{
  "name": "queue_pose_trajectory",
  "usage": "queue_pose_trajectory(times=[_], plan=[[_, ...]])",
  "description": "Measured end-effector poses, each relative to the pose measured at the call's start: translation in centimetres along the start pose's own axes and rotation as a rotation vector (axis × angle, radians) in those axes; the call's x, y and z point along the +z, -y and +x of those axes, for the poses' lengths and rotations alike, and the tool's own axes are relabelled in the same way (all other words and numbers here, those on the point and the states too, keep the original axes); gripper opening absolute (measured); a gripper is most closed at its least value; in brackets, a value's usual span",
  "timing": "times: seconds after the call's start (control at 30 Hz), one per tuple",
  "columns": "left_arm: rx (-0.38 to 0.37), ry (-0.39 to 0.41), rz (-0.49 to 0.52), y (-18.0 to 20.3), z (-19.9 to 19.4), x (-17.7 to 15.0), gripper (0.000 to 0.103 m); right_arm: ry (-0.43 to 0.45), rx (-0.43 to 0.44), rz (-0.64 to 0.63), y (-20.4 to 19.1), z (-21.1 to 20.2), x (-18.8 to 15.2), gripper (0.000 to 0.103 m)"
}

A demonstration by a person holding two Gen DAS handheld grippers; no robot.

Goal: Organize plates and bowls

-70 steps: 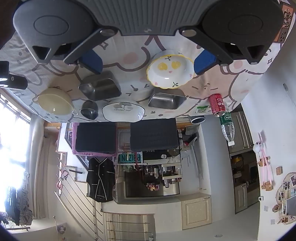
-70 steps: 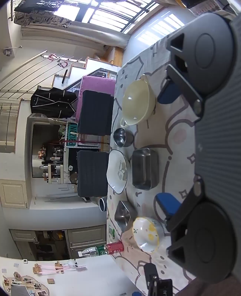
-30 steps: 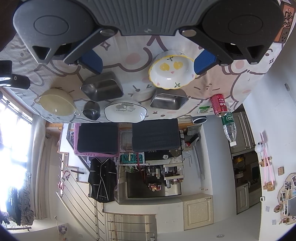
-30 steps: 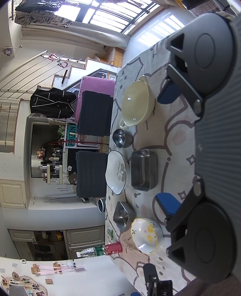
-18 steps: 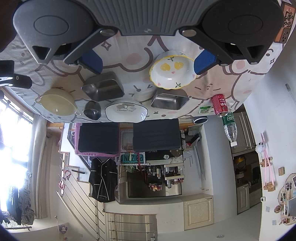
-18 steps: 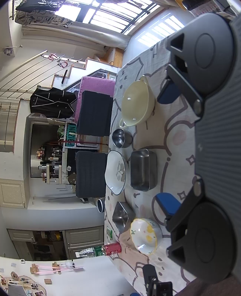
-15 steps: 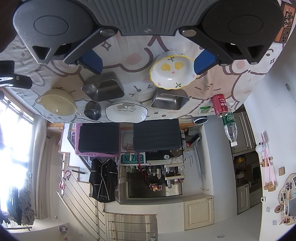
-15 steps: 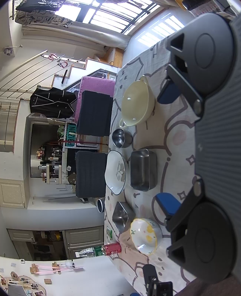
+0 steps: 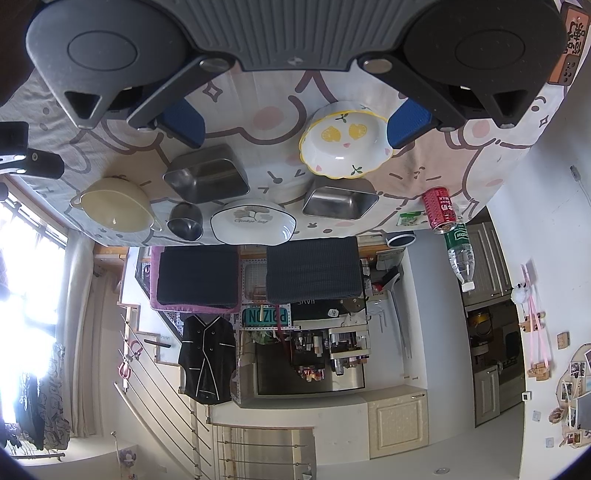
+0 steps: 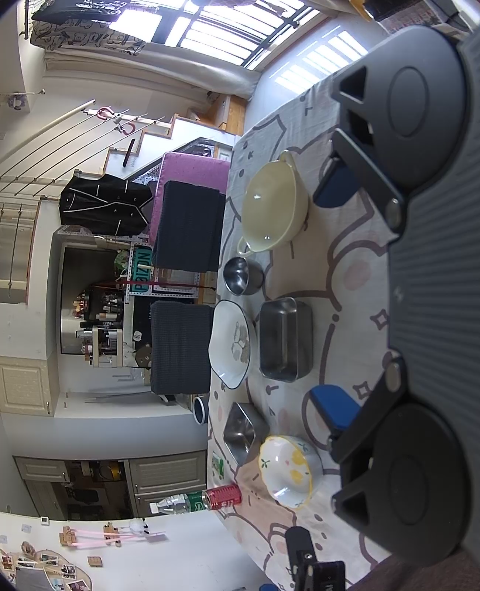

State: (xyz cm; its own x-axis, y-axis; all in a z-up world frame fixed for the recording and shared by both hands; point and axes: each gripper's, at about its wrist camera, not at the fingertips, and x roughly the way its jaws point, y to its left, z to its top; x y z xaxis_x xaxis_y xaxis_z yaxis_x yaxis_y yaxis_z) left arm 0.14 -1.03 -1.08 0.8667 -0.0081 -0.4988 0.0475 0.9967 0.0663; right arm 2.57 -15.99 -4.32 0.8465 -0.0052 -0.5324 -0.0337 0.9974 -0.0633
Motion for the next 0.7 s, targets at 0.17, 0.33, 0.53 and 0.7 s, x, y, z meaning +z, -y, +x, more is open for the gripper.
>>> queue_pose_trajectory(times=[0.17, 0.33, 0.53, 0.7], plan=[[0.0, 0.0, -0.001, -0.13, -0.08, 0.12, 0.103, 0.0, 0.0, 0.0, 0.01, 0.01, 0.0, 0.103], [-0.001, 0.0, 0.0, -0.14, -0.06, 0.12, 0.103, 0.0, 0.0, 0.0, -0.01, 0.0, 0.0, 0.103], [0.001, -0.001, 0.0, -0.12, -0.05, 0.09, 0.103, -0.001, -0.001, -0.001, -0.05, 0.02, 0.01, 0.103], [-0.004, 0.004, -0.001, 0.02, -0.42, 0.1, 0.103, 0.002, 0.001, -0.003, -0.05, -0.02, 0.03, 0.103]])
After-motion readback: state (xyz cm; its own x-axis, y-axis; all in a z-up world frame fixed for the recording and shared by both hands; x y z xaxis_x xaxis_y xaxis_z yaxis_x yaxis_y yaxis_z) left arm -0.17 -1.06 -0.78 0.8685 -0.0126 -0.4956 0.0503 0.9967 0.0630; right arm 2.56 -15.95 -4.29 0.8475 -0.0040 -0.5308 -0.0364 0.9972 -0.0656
